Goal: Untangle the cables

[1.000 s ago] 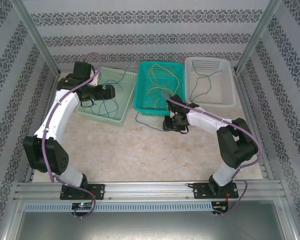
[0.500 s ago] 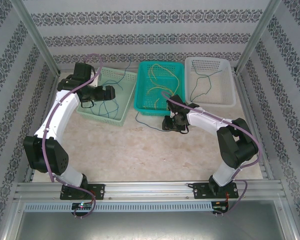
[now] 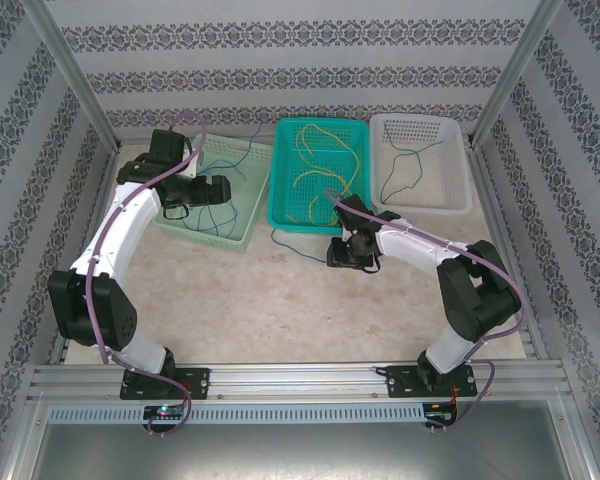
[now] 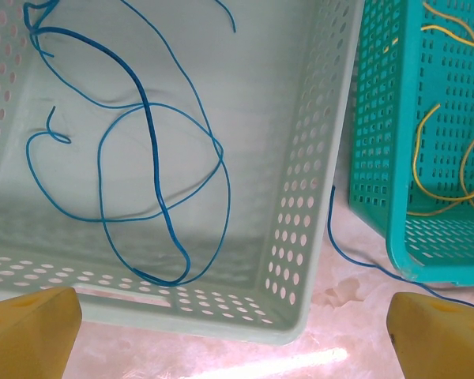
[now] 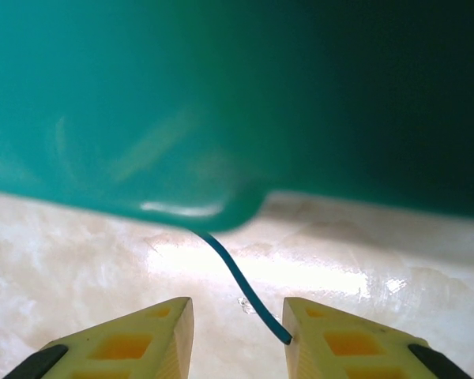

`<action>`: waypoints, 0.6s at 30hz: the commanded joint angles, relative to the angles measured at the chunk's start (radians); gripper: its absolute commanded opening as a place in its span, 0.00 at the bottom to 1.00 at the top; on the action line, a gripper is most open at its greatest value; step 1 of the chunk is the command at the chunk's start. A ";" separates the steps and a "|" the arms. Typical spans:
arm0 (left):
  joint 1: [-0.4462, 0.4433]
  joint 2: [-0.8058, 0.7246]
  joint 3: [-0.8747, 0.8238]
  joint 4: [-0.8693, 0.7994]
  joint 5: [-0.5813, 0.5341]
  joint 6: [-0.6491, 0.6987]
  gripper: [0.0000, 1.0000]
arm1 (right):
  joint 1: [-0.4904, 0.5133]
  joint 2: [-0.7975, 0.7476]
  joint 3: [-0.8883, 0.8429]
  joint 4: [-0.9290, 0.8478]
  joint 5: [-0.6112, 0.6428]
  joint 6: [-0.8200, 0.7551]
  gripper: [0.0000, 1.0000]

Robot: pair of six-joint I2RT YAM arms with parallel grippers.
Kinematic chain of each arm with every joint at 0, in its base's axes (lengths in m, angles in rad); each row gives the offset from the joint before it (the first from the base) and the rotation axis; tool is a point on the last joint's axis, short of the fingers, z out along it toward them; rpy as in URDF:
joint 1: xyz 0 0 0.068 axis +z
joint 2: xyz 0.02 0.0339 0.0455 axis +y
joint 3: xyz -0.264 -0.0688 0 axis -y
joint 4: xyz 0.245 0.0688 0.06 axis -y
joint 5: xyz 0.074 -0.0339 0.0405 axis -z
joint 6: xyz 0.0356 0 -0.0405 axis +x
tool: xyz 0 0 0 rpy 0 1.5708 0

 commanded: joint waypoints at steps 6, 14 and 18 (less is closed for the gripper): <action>-0.010 -0.040 -0.020 0.023 -0.022 -0.013 1.00 | 0.020 -0.005 -0.011 -0.072 0.014 0.022 0.24; -0.010 -0.038 -0.030 0.024 -0.022 -0.013 1.00 | 0.023 -0.020 -0.002 -0.070 0.054 0.025 0.09; -0.010 -0.039 -0.037 0.026 -0.025 -0.014 1.00 | 0.029 -0.060 0.000 -0.070 0.073 0.023 0.04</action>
